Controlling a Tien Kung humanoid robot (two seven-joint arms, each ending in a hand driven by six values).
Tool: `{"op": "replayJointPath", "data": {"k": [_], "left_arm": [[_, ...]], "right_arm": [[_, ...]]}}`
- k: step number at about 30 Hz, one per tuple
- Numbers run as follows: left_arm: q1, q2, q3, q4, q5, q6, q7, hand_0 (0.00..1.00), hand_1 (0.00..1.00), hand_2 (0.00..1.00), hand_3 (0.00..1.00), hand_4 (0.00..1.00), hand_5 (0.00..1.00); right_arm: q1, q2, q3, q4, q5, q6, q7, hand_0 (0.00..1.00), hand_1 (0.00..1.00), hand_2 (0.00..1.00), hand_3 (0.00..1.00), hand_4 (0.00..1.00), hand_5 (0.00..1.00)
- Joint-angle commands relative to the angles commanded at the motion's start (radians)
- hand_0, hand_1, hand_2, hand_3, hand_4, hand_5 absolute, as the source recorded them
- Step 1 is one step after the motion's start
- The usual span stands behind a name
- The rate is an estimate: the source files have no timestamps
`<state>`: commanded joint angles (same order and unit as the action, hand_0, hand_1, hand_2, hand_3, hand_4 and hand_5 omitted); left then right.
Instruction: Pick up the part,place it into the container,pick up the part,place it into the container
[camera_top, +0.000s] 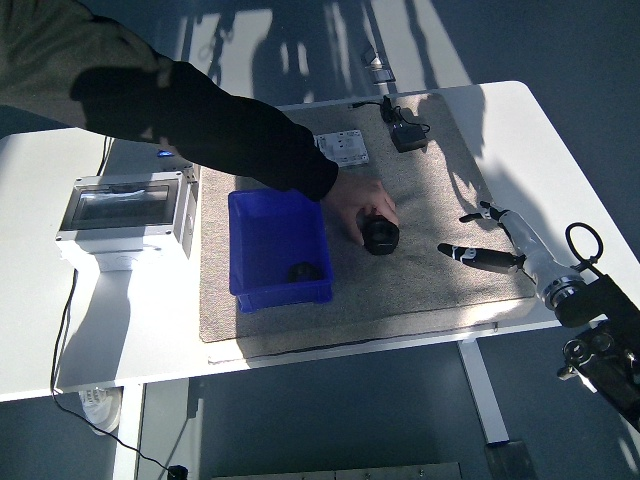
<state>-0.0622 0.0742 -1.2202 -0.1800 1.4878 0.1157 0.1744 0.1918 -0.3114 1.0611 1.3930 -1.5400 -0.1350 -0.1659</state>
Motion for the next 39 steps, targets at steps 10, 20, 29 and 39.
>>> {"op": "replayJointPath", "data": {"k": [10, 20, 29, 39], "left_arm": [[-0.002, -0.001, 0.002, 0.000, -0.004, 0.000, -0.003, 0.605, 0.290, 0.486, 0.607, 0.624, 0.845], [-0.002, -0.001, 0.002, 0.000, -0.008, 0.001, -0.005, 0.605, 0.289, 0.486, 0.605, 0.625, 0.844], [-0.004, -0.003, 0.006, 0.000, -0.009, 0.001, -0.007, 0.605, 0.289, 0.486, 0.605, 0.625, 0.846], [-0.006, -0.001, -0.001, 0.000, 0.003, 0.002, -0.007, 0.605, 0.290, 0.487, 0.608, 0.625, 0.848]], "right_arm": [[0.007, 0.022, 0.006, -0.007, 0.107, -0.112, 0.061, 0.998, 0.998, 0.998, 0.998, 0.998, 0.956], [0.007, 0.027, 0.049, 0.008, 0.244, -0.193, 0.171, 0.998, 0.893, 0.921, 0.998, 0.998, 0.998], [0.062, 0.021, 0.001, -0.004, 0.118, -0.225, 0.202, 0.975, 0.935, 0.996, 0.998, 0.998, 0.975], [0.203, 0.023, -0.123, -0.017, -0.149, -0.308, 0.115, 0.424, 0.347, 0.850, 0.998, 0.998, 0.248]]}}
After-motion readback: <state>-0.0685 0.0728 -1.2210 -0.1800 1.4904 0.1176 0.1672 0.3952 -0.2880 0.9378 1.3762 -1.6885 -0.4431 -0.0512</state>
